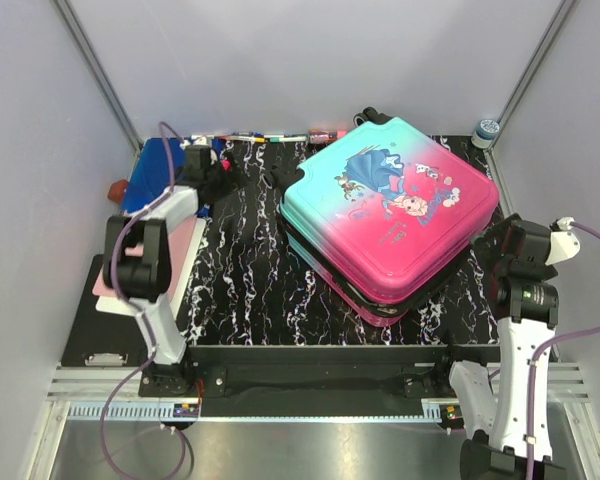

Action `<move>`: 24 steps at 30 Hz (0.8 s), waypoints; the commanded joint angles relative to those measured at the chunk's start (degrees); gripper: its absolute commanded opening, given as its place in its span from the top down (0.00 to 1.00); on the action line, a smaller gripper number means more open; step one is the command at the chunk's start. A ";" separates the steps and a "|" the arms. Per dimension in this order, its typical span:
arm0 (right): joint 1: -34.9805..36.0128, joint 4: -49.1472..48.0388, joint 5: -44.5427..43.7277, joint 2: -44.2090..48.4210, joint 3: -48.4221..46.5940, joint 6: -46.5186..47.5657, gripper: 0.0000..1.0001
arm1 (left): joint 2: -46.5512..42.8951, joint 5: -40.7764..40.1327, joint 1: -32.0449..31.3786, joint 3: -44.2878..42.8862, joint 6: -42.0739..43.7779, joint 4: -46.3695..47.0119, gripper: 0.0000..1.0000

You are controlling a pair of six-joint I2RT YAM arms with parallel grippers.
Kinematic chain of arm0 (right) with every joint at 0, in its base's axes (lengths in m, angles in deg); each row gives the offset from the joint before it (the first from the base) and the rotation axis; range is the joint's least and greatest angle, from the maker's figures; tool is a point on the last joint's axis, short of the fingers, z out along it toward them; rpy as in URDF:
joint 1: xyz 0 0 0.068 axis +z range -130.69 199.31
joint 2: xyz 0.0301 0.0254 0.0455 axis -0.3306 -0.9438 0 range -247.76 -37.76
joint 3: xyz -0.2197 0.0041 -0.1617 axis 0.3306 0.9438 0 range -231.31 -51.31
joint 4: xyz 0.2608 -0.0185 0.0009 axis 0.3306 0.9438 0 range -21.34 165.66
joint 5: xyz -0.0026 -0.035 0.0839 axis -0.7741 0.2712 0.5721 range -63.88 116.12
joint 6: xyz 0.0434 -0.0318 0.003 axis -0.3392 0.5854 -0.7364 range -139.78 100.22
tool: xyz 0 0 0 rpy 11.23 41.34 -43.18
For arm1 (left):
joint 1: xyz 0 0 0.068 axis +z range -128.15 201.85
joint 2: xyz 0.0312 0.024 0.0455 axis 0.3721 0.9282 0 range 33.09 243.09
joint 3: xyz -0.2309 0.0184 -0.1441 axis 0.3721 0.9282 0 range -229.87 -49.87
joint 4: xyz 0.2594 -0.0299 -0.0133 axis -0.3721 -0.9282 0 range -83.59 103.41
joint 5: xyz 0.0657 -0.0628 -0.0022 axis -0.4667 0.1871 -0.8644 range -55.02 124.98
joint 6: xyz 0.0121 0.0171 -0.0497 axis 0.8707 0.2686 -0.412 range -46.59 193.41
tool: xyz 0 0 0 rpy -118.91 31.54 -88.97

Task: Pack the luggage
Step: Zip the luggage at the corner of the board.

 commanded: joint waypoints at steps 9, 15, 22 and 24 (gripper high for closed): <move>-0.21 -4.46 5.29 -5.15 10.60 -9.53 0.00 | 16.91 8.66 -3.14 -17.36 -3.78 2.50 0.01; -0.21 -5.25 0.89 -2.08 14.73 -13.23 0.00 | 20.78 15.08 -6.65 -18.16 -6.06 8.82 0.01; -0.21 -14.81 4.22 -8.31 17.28 -9.63 0.00 | 18.59 22.63 -8.23 -7.89 -12.66 26.31 0.01; -0.21 -17.45 7.38 -12.26 17.02 -7.27 0.00 | 16.83 23.86 -8.59 -3.14 -14.85 33.34 0.01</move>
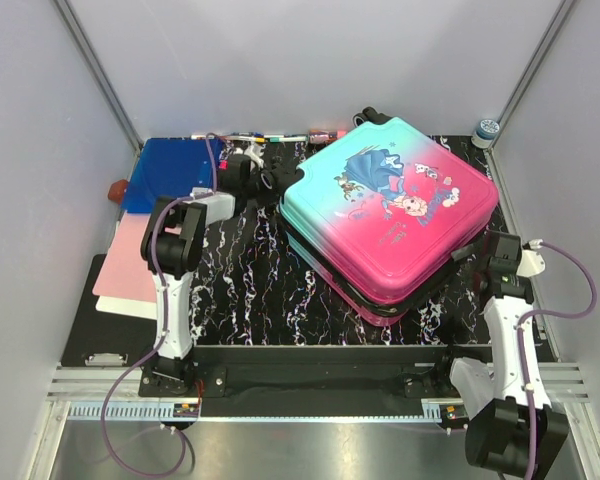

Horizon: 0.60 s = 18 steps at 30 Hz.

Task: Pack the luggage
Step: Zip the luggage at the corner of the board.

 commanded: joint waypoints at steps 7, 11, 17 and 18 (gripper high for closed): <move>-0.08 -19.71 14.68 -18.39 -3.26 11.43 0.04 | -9.16 7.43 -3.58 20.05 -8.73 33.22 0.01; 0.10 -25.43 20.85 -24.65 -5.54 13.72 0.08 | -10.31 7.69 -4.81 25.42 -13.38 41.94 0.01; 3.34 -29.40 28.42 -36.07 -12.57 17.58 0.15 | -12.41 6.90 -7.62 33.86 -18.22 53.55 0.01; 5.53 -29.57 28.77 -37.39 -13.62 18.81 0.15 | -12.85 6.63 -8.41 34.91 -18.32 54.69 0.01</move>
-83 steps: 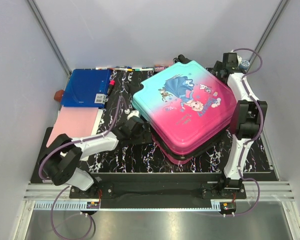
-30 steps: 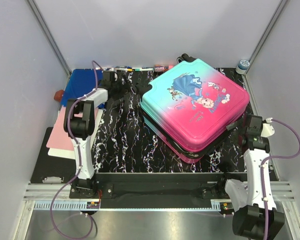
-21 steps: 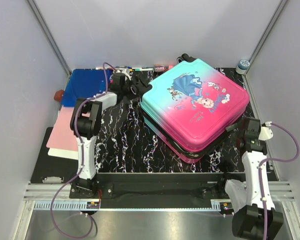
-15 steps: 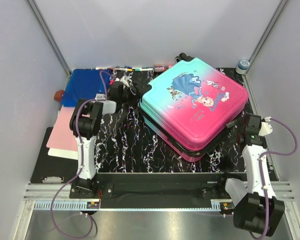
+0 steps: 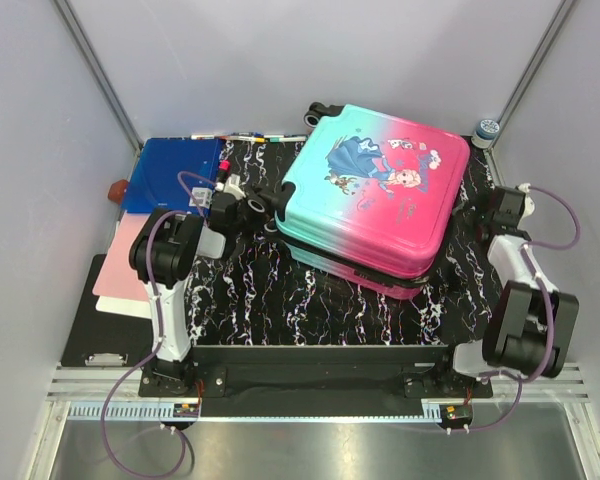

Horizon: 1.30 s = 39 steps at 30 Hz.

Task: Pack the luggage
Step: Zip the luggage at the corner of the board.

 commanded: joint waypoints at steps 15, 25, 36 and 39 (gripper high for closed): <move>17.97 -1.13 22.91 -11.99 -10.11 5.81 0.20 | -19.43 4.47 -14.65 12.17 2.05 13.30 0.01; 17.97 1.86 21.95 -4.52 -9.32 6.16 0.19 | -27.96 -1.24 -20.10 8.65 12.69 -4.91 0.01; 12.01 6.87 9.12 9.16 -2.13 3.36 0.15 | -28.76 -1.07 -20.81 9.88 10.93 -3.60 0.01; 7.60 8.89 7.54 16.37 1.39 3.79 0.12 | -29.28 -0.54 -20.72 9.97 10.14 -3.07 0.01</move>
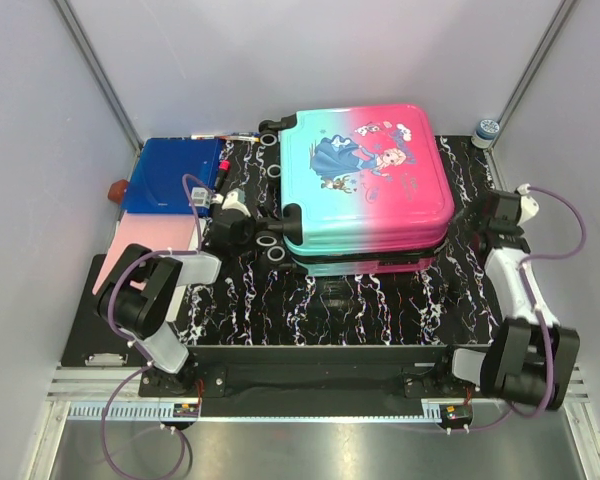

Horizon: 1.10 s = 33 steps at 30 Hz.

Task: Pack the luggage
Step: Zip the luggage at the corner of the board.

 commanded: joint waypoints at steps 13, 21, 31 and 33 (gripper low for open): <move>2.31 11.46 18.78 27.87 11.18 2.27 0.11 | -9.00 20.19 -11.23 -5.77 -2.15 11.39 0.01; 2.31 13.14 17.89 28.23 4.24 2.36 0.11 | -13.21 20.01 -11.23 -6.82 6.44 2.86 0.01; 2.31 15.86 16.22 29.11 -2.53 3.77 0.08 | -20.95 10.43 -11.58 -6.99 14.01 -7.42 0.01; 2.31 15.95 16.04 29.28 -2.71 3.86 0.07 | -22.09 9.29 -11.85 -6.65 15.94 -7.43 0.01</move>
